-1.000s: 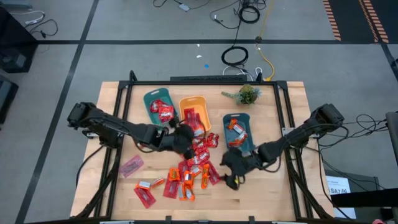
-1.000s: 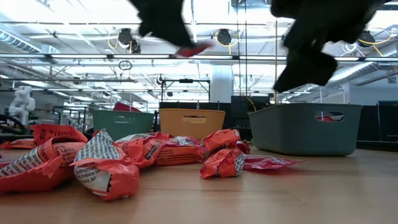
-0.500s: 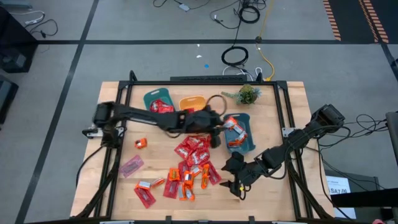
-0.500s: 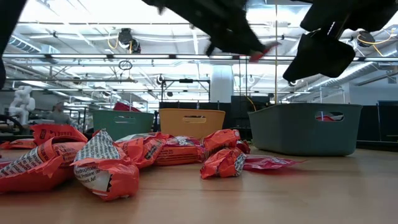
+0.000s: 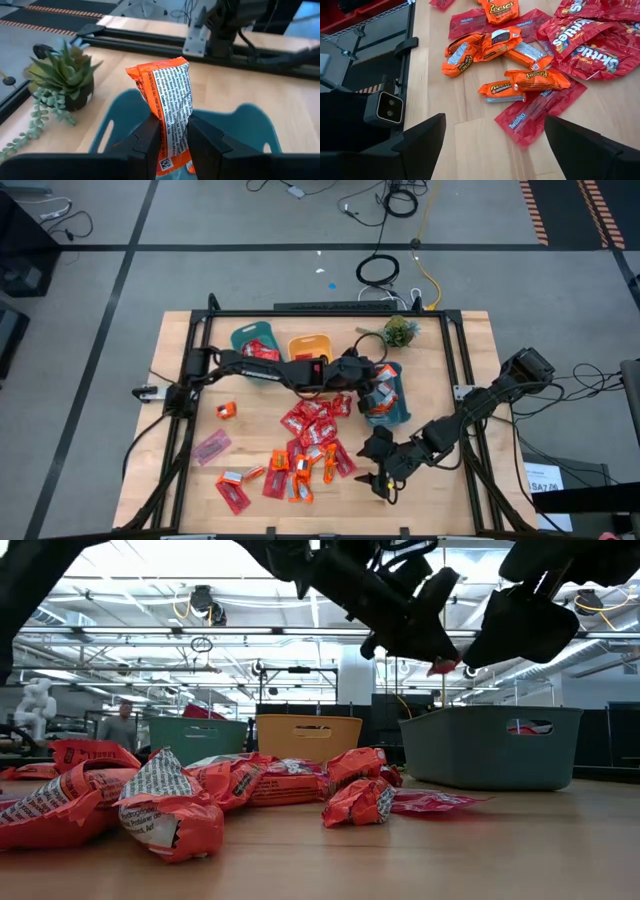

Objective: Sort candy
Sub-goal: Put the orange wrapper chocolate into the dark blue bin

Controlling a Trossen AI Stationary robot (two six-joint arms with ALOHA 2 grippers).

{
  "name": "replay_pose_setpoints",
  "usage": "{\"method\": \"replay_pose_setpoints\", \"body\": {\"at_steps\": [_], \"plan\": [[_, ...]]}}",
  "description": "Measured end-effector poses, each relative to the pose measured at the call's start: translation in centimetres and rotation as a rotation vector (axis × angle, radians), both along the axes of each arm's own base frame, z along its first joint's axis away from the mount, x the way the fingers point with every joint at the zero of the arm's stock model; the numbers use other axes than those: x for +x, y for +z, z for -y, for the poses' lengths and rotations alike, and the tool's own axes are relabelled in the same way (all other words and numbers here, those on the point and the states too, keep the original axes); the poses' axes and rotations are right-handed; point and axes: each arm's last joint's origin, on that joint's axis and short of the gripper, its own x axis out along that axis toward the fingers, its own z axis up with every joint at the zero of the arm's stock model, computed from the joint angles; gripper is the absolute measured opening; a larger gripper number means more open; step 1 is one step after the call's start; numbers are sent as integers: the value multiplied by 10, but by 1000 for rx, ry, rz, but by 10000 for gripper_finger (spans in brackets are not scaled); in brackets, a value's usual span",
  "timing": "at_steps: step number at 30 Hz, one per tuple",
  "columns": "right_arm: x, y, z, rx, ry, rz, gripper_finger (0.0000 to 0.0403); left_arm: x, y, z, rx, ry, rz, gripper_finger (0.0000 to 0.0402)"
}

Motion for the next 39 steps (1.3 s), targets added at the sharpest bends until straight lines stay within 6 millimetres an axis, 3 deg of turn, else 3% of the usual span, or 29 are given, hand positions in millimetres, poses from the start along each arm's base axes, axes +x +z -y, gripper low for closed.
{"method": "replay_pose_setpoints", "body": {"at_steps": [5, 13, 16, 20, 30, 34, 39], "plan": [[0, 0, 0, -2, -2, 2, 332, -1, -4, -11, -56, 48, -9, 112], [2, 2, -1, 8, 2, 27, 332, -3, -7, -19, -85, 16, -47, 207], [2, 2, -1, 6, 3, 27, 332, -5, -6, -19, -86, 16, -68, 226], [2, 2, -1, -10, 16, 30, 332, -19, 18, -18, -86, 18, -95, 230], [2, 2, 0, -15, 17, 30, 332, -85, 82, -15, -117, 89, -271, 231], [3, 2, 2, -15, 10, 29, 332, -117, 71, -9, -120, 219, -412, 231], [5, 2, 5, -14, -2, 30, 332, -168, 33, 2, -178, 357, -467, 231]]}}
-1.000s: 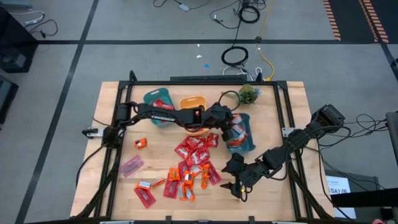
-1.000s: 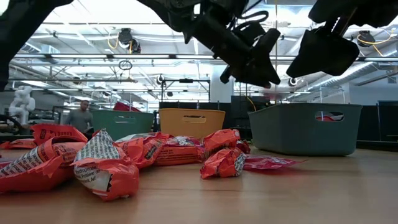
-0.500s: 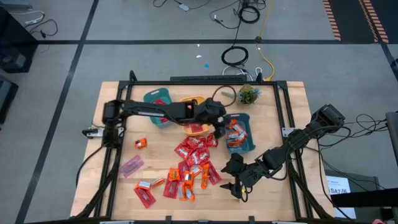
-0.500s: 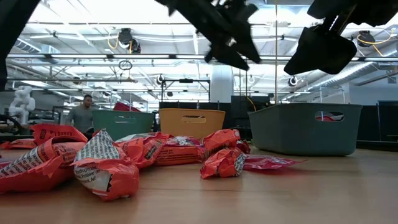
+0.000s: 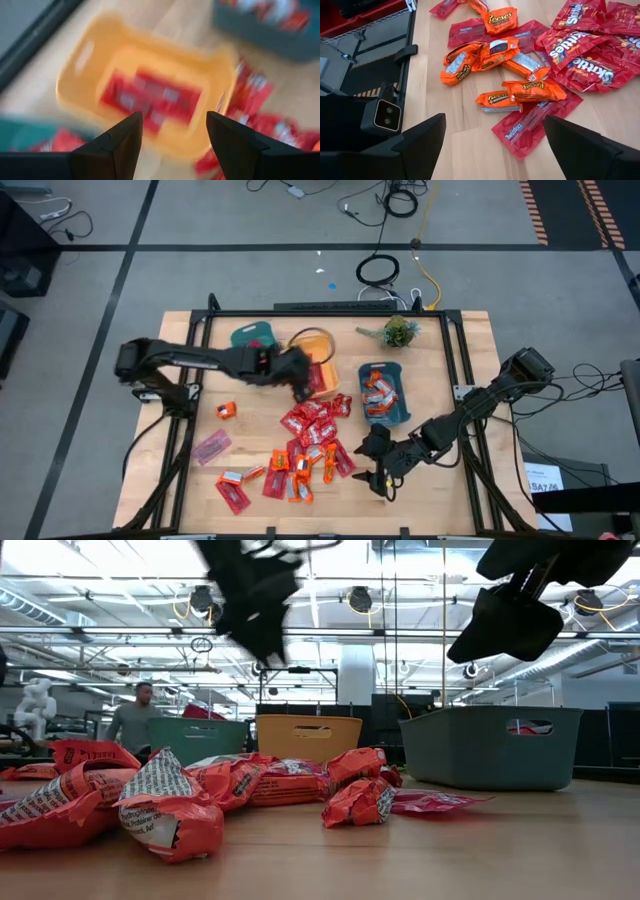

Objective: Sort candy
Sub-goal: Put the orange wrapper chocolate into the dark blue bin

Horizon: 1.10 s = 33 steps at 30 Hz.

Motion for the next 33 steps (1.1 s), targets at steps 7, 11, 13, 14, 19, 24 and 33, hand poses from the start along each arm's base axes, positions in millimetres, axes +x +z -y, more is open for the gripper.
{"method": "replay_pose_setpoints", "body": {"at_steps": [7, 11, 13, 14, 19, 24, 33], "plan": [[0, 0, 0, 1, -1, 1, 332, -81, -30, 29, -97, 7, 32, 231], [1, 0, 1, 1, -4, 1, 332, -121, -36, 43, -140, -13, 66, 231], [2, 0, 2, 1, -8, 2, 332, -136, -41, 48, -168, -14, 82, 231], [2, 0, 3, 0, -12, 1, 332, -143, -43, 50, -185, -9, 90, 231], [5, 0, 8, -13, -17, 3, 332, -175, -52, 55, -213, 54, 30, 231], [6, 0, 11, -17, -26, 4, 332, -200, -62, 52, -186, 238, -41, 231], [7, 0, 13, -35, -19, 6, 332, -204, -82, 54, -194, 260, -34, 231]]}}
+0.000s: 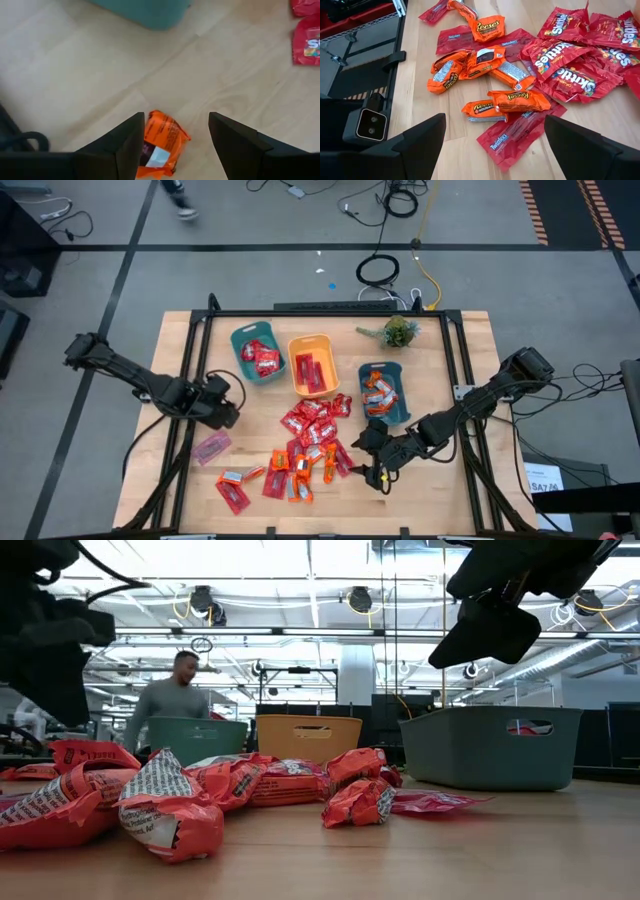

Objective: Sort candy
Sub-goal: Put the orange wrapper chocolate into the dark blue bin

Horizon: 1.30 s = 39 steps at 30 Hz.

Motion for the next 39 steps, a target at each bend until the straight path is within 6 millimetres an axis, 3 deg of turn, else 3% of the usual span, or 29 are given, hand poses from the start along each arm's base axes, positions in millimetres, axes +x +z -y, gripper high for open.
{"method": "replay_pose_setpoints", "body": {"at_steps": [15, 26, 39], "plan": [[0, 0, 0, 0, 0, 0, 332, -1, -9, 3, -84, -102, -96, 231], [1, 0, 2, 0, -7, 0, 332, 10, -24, -3, -86, -81, -275, 231], [6, 0, 11, 0, -39, 0, 332, 24, -41, -6, -100, -40, -369, 231]]}}
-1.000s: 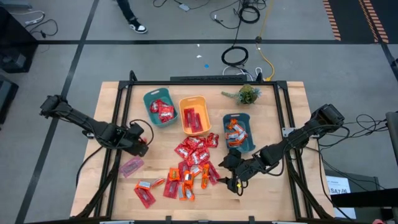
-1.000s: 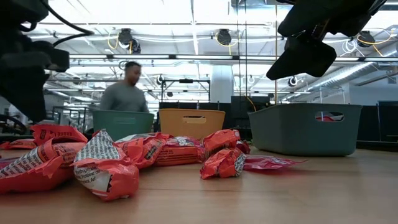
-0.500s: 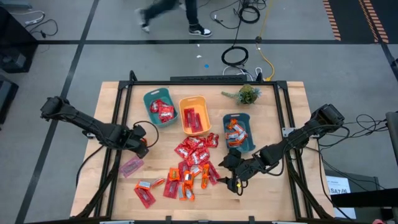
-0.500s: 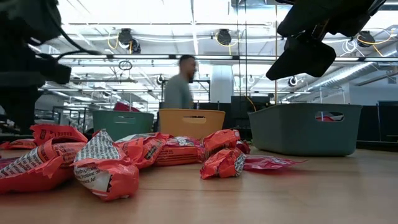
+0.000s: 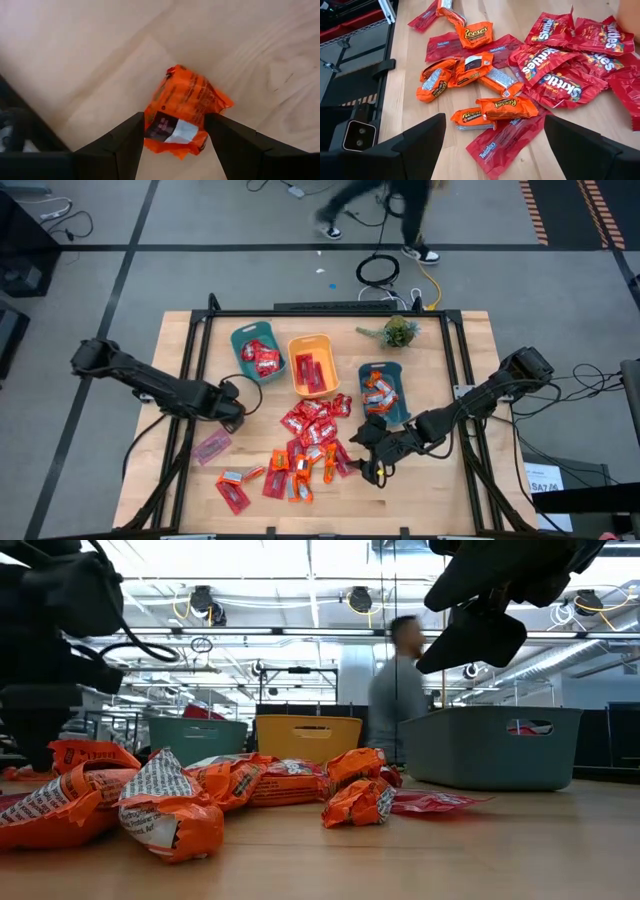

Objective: Sort candy
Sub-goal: Put the orange wrapper chocolate into the dark blue bin

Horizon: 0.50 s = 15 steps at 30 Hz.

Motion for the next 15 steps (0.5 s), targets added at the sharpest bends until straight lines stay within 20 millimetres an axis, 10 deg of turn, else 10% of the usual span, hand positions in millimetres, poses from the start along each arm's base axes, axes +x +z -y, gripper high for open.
{"method": "replay_pose_setpoints", "body": {"at_steps": [15], "plan": [[0, 0, 0, 0, 0, 0, 332, 3, -4, 0, -41, 10, -17, 178]]}}
